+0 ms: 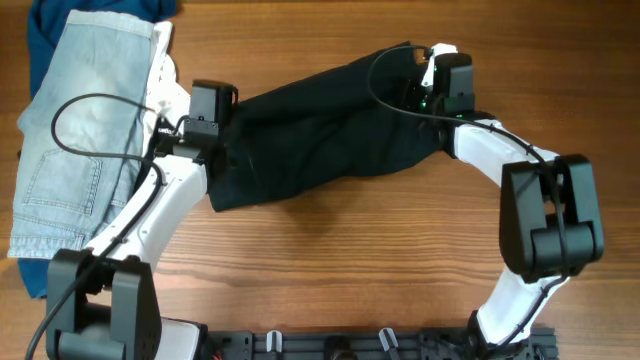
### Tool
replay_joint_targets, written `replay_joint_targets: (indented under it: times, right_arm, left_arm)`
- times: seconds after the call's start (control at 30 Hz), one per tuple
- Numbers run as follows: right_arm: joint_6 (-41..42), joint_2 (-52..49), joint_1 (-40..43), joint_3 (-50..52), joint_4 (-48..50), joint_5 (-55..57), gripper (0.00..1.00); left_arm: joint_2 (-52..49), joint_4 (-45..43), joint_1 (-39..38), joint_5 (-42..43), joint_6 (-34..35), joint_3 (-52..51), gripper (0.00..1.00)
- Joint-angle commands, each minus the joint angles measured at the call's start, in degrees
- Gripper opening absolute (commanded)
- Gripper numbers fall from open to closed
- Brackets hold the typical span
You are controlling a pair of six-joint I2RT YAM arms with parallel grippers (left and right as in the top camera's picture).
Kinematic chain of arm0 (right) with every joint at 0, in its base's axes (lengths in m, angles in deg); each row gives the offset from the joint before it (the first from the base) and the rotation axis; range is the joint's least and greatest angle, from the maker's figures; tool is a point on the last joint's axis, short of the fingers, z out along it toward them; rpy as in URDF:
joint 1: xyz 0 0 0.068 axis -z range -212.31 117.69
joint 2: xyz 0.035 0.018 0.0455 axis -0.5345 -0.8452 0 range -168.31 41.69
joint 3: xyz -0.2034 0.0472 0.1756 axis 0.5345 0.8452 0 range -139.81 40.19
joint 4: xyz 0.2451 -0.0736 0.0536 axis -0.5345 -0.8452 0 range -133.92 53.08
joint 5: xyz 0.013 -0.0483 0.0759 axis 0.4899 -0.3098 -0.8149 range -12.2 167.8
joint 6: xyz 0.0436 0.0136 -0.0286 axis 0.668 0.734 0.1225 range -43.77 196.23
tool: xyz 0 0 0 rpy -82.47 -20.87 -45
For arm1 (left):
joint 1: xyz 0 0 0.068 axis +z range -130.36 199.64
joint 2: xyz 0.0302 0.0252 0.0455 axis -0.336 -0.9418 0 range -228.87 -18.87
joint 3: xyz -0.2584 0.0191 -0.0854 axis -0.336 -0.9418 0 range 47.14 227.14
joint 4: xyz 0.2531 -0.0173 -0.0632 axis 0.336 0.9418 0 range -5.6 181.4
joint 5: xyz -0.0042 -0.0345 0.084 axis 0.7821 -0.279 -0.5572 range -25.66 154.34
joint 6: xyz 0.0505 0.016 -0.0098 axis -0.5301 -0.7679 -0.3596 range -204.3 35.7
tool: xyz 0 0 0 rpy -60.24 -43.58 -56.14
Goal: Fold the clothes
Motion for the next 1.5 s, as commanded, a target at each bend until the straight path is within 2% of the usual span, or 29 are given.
replay_joint_targets:
  times: [0.0, 0.07, 0.13, 0.2, 0.3, 0.33, 0.37, 0.4, 0.47, 0.5, 0.53, 0.57, 0.6, 0.73, 0.83, 0.9, 1.0, 1.03, 1.1, 1.17, 1.47]
  right_arm:
    - [-0.5, -0.3, 0.2, -0.8, 4.0, 1.2, 1.0]
    - [-0.5, 0.4, 0.2, -0.8, 3.6, -0.5, 0.99]
    - [-1.0, 2.5, 0.2, -0.8, 1.6, -1.6, 1.0]
    - [-3.0, 7.4, 0.2, -0.8, -3.0, -1.8, 1.0]
    - [-3.8, 14.1, 0.2, -0.8, -15.7, -3.9, 0.98]
    - [-3.8, 14.1, 0.2, -0.8, -20.9, -7.7, 0.89]
    - [-4.0, 12.8, -0.2, -0.8, -24.9, -9.5, 0.69]
    - [-4.0, 11.8, -0.5, -0.7, -26.6, -9.5, 0.55]
    - [-4.1, 8.2, -1.7, 0.0, -28.1, -9.4, 0.3]
    - [-3.9, 5.9, -2.1, 0.1, -27.9, -9.4, 0.15]
    - [-3.3, 3.7, -2.2, 0.1, -27.1, -9.4, 0.08]
    - [-2.7, 2.5, -2.2, 0.1, -26.4, -9.4, 0.06]
    - [-2.0, 1.4, -2.0, 0.1, -26.0, -8.0, 0.04]
    - [1.3, 1.1, 0.5, 0.1, -28.3, 0.6, 0.05]
    - [2.2, 1.1, 5.0, 0.1, -28.7, 4.9, 0.11]
    - [2.1, 1.1, 9.4, 0.0, -25.3, 4.4, 0.15]
    - [2.0, 1.8, 11.1, -7.5, -23.6, -7.4, 0.15]
    - [1.4, 2.3, 10.4, -11.0, -24.0, -9.2, 0.17]
    - [-1.0, 2.4, 6.0, -19.8, -23.9, -11.5, 0.29]
    - [-0.7, 2.4, 2.3, -20.5, -21.7, -11.6, 0.35]
    - [-0.5, -9.5, -7.8, -20.5, -15.4, -11.6, 0.34]
  left_arm:
    - [-0.5, -10.1, 0.4, -0.7, -15.1, 0.5, 1.0]
    - [-0.5, -11.6, 0.4, 4.3, -21.2, 0.5, 1.0]
    - [-0.5, -7.0, 0.4, 8.5, -22.6, 0.5, 0.99]
    - [-0.5, 0.7, 0.4, 9.8, -22.6, 0.5, 1.0]
    - [-0.5, 11.7, 0.4, 13.4, -22.6, 0.5, 1.0]
    - [-0.6, 14.0, 0.4, 14.7, -22.6, 0.3, 1.0]
    - [-0.7, 15.1, 0.4, 15.1, -22.5, 0.0, 1.0]
    - [-0.7, 15.2, 0.4, 15.1, -22.5, -0.3, 0.97]
    - [-1.3, 14.3, 0.4, 15.1, -22.6, -1.1, 0.79]
    - [-2.5, 13.0, 0.4, 15.1, -22.6, -1.1, 0.43]
    - [-4.0, 10.9, 0.4, 15.1, -22.6, -1.1, 0.23]
    - [-5.2, 9.3, 0.4, 15.1, -22.6, -1.1, 0.12]
    - [-7.1, 7.3, 0.4, 15.1, -22.5, -1.1, 0.04]
    - [-14.1, 4.2, 0.4, 15.0, -22.5, -1.1, 0.04]
    - [-15.5, 4.2, 1.1, 14.4, -22.6, -1.1, 0.04]
    - [-15.5, 4.4, 1.6, 14.4, -22.6, -1.1, 0.04]
    - [-15.5, 4.4, 1.6, 14.4, -22.5, -1.1, 0.04]
    - [-15.5, 4.4, 1.6, 14.4, -22.5, -1.1, 0.04]
    - [-15.5, 4.4, 1.6, 14.4, -22.5, -1.1, 0.04]
    - [-15.5, 4.4, 1.6, 14.4, -22.5, -1.1, 0.04]
    - [-15.5, 4.4, 1.6, 14.4, -22.5, -1.1, 0.04]
